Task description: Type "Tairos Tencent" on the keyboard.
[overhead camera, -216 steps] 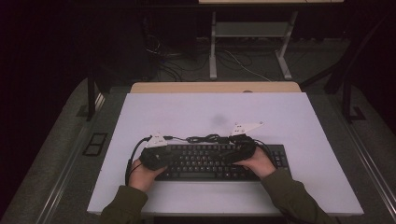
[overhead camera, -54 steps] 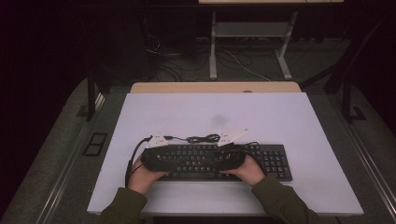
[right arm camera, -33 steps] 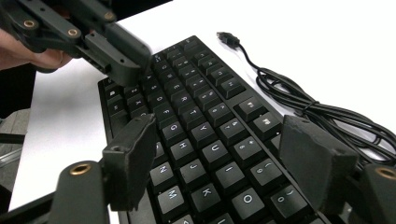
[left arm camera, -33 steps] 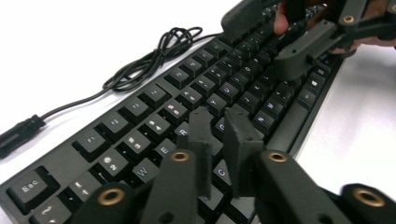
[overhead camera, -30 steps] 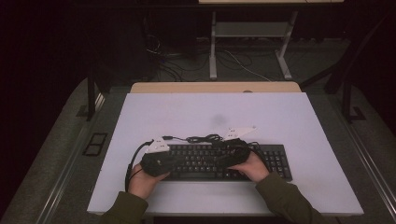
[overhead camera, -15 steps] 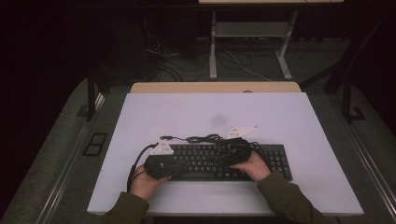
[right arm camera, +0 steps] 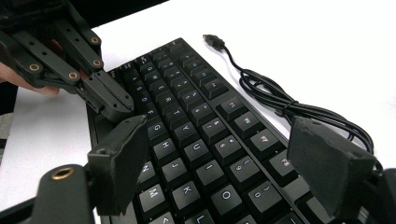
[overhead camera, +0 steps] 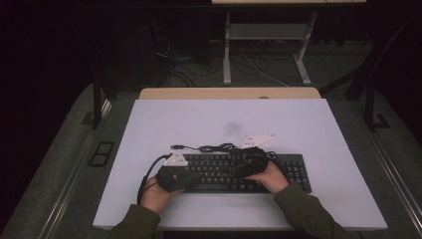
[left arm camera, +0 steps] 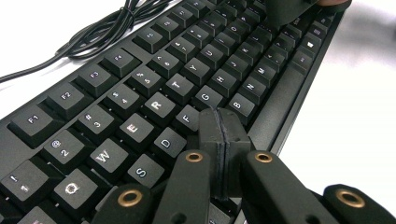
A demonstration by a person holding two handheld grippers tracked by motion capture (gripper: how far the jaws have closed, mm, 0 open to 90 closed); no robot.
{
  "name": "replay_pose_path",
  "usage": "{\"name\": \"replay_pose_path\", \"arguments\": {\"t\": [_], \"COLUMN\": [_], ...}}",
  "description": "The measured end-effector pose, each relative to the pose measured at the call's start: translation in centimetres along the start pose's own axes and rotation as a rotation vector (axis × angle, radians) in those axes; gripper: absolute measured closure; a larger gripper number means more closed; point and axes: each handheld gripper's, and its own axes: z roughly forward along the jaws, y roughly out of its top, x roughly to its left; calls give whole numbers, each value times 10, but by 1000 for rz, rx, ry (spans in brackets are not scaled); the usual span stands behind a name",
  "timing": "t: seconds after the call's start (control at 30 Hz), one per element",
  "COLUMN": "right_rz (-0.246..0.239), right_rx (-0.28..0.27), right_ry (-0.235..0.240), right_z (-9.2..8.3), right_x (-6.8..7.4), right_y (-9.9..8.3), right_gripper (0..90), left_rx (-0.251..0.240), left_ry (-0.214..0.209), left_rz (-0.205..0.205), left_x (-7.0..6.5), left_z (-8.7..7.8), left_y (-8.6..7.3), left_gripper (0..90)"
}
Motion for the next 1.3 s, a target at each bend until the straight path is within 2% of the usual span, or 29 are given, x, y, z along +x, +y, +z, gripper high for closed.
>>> {"name": "replay_pose_path", "arguments": {"t": [0.13, 0.5, 0.83, 1.3], "right_rz": [-2, -4, -4, -6], "right_rx": [0, 1, 1, 10], "right_ry": [1, -3, -9, -13], "right_z": [0, 0, 0, 0], "right_x": [0, 0, -1, 0], "right_y": [0, 0, 0, -2], "right_gripper": [204, 199, 144, 144], "left_rx": [-7, 6, -14, -40], "left_ry": [-1, 0, -3, 5], "left_rz": [-12, -1, -5, -10], "left_x": [-1, -1, -2, 0], "left_z": [1, 2, 1, -7], "left_y": [0, 0, 2, 6], "left_gripper": [892, 893, 890, 893]}}
